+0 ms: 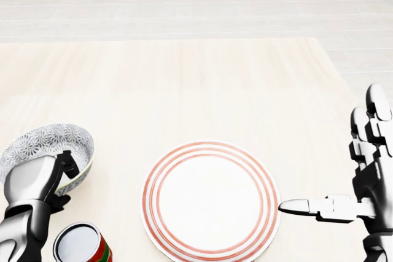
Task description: Put the bowl on the plate.
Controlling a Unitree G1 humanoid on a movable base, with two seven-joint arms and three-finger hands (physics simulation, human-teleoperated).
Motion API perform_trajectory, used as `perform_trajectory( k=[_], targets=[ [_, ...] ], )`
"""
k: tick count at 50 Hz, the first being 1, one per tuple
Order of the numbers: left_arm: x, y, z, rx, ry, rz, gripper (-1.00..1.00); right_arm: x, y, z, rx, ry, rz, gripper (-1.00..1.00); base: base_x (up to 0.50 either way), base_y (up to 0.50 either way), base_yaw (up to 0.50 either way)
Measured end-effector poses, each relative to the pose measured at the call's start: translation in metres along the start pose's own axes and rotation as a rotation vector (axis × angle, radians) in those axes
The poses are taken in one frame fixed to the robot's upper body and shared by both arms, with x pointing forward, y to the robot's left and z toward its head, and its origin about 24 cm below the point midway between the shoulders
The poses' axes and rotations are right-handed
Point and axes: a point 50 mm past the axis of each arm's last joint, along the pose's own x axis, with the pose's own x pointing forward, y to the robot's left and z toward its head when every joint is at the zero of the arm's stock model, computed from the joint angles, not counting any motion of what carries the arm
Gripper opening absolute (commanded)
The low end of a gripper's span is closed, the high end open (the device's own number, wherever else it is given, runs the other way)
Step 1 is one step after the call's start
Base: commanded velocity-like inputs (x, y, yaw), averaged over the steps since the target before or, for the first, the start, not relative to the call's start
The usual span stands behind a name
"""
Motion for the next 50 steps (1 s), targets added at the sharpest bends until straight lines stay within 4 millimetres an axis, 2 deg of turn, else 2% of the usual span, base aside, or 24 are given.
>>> perform_trajectory(
  k=[6, 12, 38, 50],
  targets=[
    [0.001, 0.004, 0.001, 0.011, -0.004, 0.01, -0.57, 0.0, 0.0, 0.001, -0.002, -0.004, -0.001, 1.0, 0.0, 0.0, 0.0],
    [0.0, 0.004, 0.0, 0.011, -0.004, -0.002, -1.0, -0.001, 0.0, 0.002, -0.004, -0.008, -0.001, 1.0, 0.0, 0.0, 0.0],
    [-0.003, 0.009, -0.001, -0.019, 0.0, -0.015, -1.0, -0.002, -0.001, 0.001, -0.005, -0.003, -0.001, 1.0, 0.0, 0.0, 0.0],
    [-0.006, 0.02, 0.0, -0.038, -0.002, -0.011, -1.0, -0.002, -0.001, 0.002, -0.005, -0.007, -0.002, 1.0, 0.0, 0.0, 0.0]
  ],
)
